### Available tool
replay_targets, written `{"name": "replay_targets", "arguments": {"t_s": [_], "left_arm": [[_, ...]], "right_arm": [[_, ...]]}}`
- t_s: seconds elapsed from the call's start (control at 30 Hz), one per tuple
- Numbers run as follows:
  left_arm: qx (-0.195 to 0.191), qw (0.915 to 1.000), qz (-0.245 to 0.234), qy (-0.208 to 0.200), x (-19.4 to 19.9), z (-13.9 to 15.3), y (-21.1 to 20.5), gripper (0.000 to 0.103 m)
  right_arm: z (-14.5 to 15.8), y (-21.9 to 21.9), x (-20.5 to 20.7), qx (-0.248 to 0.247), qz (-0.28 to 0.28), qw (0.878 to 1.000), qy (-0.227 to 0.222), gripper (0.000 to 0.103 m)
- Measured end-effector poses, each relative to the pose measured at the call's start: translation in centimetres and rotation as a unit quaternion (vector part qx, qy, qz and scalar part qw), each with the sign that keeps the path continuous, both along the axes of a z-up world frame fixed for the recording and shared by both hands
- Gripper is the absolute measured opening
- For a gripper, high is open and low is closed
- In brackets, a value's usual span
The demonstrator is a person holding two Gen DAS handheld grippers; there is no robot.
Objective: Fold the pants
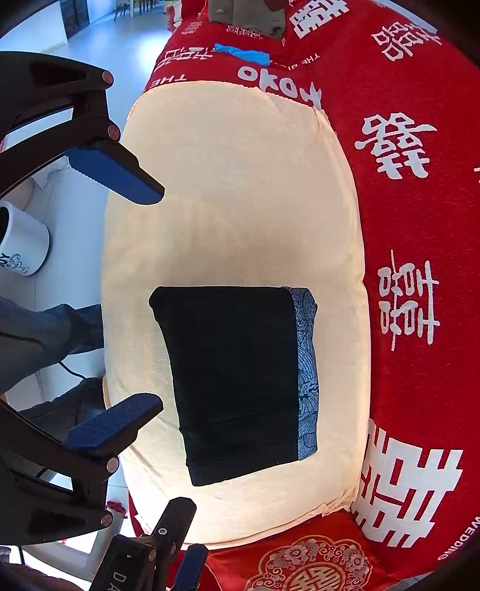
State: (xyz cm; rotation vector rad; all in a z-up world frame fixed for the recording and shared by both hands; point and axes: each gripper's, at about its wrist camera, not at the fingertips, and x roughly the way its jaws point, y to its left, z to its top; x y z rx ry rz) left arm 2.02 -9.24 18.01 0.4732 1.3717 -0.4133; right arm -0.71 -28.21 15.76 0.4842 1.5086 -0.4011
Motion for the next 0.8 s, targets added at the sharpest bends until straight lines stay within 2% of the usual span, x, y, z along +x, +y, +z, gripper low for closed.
{"name": "replay_targets", "arguments": {"t_s": [0.6,0.8], "left_arm": [[-0.004,1.0000,-0.007,0.000,-0.03,0.08,-0.10,0.103],[-0.019,0.9998,0.003,0.006,0.10,0.08,0.24,0.103]], "right_arm": [[-0.21,0.07,0.07,-0.006,0.005,1.000,0.005,0.083],[-0.30,0.11,0.09,-0.006,0.007,1.000,0.006,0.083]]}}
